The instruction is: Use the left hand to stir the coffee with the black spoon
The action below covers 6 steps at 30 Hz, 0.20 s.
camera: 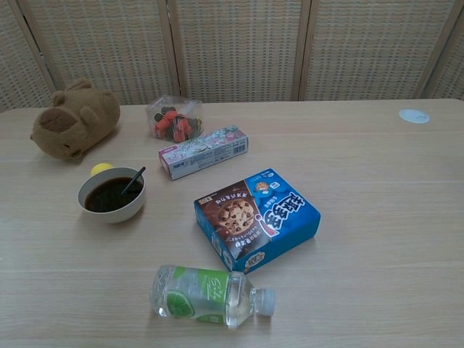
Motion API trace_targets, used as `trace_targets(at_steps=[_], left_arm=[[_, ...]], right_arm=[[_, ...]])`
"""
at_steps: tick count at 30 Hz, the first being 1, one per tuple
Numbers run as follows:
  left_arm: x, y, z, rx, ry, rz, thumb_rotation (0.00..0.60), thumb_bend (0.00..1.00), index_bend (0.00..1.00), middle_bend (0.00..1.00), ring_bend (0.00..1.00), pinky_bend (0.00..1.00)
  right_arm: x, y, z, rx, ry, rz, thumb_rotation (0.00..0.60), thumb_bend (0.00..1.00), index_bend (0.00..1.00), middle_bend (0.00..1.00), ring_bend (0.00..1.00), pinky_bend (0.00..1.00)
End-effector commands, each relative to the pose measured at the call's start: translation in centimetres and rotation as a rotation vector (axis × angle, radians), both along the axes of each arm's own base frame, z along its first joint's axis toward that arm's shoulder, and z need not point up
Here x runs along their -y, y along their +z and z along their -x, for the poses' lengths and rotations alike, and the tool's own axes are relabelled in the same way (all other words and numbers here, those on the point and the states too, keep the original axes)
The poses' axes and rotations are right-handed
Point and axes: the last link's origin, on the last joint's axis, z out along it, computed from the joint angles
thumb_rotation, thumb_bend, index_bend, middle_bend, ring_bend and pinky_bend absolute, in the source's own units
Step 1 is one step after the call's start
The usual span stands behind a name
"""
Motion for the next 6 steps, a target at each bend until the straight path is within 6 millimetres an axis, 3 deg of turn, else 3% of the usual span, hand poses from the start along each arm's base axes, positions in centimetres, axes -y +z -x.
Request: trace_targets(at_steps=[1, 6], left_arm=[[1.1, -0.12, 0.22, 0.015, 0.016, -0.001, 0.6, 0.27, 0.0, 0.0, 0.0, 0.0], [1.82, -0.18, 0.62, 0.012, 0.051, -0.006, 0.6, 0.27, 0.0, 0.0, 0.0, 0.0]], right_arm=[[-0.01, -0.03, -0.05, -0.002, 0.003, 0.002, 0.6, 0.26, 0.21, 0.11, 0.0, 0.07], [0.03, -0.07, -0.04, -0.004, 0.005, 0.002, 0.6, 0.26, 0.21, 0.11, 0.0, 0.07]])
